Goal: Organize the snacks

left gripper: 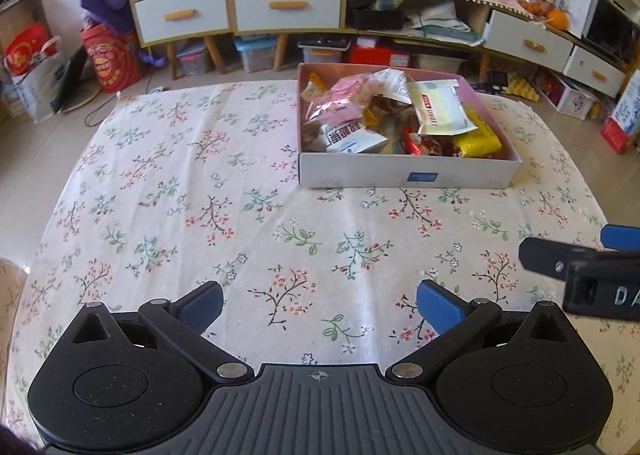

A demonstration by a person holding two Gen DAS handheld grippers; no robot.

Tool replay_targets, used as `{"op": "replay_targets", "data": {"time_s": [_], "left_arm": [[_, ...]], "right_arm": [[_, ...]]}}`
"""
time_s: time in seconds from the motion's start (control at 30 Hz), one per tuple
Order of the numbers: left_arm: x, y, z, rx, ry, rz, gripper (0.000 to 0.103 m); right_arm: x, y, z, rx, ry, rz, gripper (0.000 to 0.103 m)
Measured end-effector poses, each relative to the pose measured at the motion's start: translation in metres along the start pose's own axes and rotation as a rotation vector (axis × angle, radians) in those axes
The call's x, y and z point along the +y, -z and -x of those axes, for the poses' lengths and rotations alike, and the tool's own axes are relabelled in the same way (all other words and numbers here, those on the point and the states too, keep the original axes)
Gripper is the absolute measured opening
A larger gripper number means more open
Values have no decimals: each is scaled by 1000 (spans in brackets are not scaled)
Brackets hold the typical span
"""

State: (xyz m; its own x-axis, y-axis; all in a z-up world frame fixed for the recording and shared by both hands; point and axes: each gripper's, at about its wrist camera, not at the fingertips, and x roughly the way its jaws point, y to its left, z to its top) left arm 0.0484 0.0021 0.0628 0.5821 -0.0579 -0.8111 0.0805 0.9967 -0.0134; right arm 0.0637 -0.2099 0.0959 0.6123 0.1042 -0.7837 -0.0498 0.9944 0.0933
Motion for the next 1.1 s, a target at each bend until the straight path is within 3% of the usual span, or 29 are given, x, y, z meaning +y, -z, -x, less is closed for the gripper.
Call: {"op": "replay_targets", "data": {"time_s": [0.53, 1.1], "left_arm": [[-5, -2, 3, -28, -40, 8, 103], [-5, -3, 4, -35, -54, 3, 103]], "right_arm": [[2, 5, -2, -21, 66, 38, 103], [6, 7, -2, -19, 70, 66, 103]]}}
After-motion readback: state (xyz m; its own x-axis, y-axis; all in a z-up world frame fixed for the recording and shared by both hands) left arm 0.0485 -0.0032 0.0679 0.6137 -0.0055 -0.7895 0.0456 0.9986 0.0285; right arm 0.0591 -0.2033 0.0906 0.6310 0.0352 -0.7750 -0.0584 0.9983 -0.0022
